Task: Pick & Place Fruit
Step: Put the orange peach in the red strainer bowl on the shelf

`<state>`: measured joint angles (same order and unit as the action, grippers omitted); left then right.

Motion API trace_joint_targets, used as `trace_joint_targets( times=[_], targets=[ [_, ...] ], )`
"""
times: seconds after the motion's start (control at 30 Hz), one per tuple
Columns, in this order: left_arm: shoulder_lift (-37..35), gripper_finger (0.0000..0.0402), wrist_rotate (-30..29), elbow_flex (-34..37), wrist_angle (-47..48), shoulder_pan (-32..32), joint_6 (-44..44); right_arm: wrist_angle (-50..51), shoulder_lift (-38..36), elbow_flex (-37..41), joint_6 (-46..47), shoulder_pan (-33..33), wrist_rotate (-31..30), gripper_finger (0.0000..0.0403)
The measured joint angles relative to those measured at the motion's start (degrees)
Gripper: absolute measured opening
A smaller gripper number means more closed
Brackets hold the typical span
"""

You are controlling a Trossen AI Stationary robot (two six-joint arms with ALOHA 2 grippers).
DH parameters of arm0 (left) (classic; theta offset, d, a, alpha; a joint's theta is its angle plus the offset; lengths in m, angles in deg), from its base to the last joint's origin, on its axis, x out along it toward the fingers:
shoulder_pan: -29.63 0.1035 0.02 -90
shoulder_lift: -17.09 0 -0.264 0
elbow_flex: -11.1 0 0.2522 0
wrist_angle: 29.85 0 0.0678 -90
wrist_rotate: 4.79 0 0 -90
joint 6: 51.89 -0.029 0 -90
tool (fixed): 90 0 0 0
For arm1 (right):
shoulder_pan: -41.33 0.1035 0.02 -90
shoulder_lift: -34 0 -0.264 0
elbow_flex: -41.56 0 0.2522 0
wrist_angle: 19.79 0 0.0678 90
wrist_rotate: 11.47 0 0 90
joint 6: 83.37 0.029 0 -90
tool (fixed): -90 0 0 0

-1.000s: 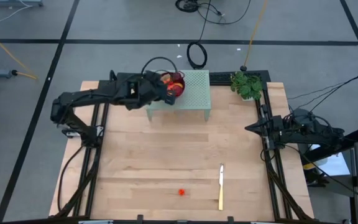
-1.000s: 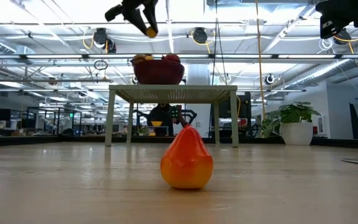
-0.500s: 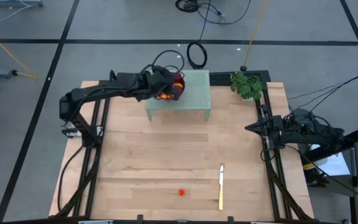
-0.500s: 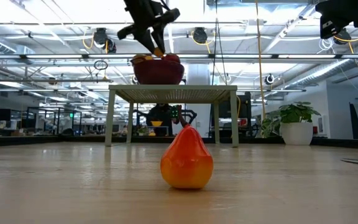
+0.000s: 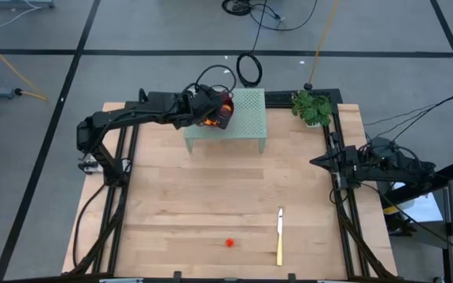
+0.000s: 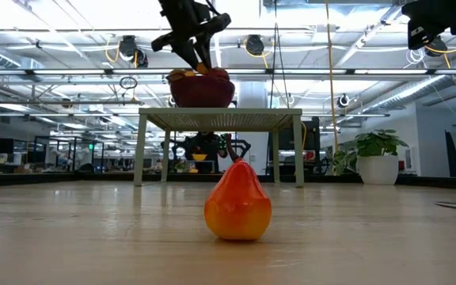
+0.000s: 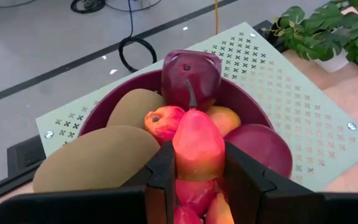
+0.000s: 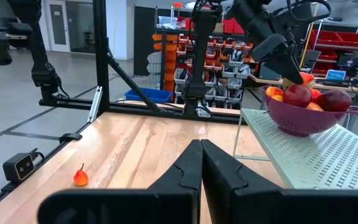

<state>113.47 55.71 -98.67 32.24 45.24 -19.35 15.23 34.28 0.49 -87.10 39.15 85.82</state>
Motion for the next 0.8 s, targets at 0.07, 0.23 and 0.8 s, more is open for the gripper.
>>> trace_joint_targets(
  times=[0.07,0.23,0.8],
  targets=[
    [0.0,0.0093,0.0,0.0,0.0,-0.2,-0.6,0.0,0.0,0.0,0.0,0.0,0.0,0.0],
    [0.0,0.0097,0.8,0.0,0.0,-0.3,-1.5,0.0,0.0,0.0,0.0,0.0,0.0,0.0],
    [0.0,0.0171,0.5,0.0,-0.1,-0.3,-2.3,0.0,0.0,0.0,0.0,0.0,0.0,0.0]
  ],
)
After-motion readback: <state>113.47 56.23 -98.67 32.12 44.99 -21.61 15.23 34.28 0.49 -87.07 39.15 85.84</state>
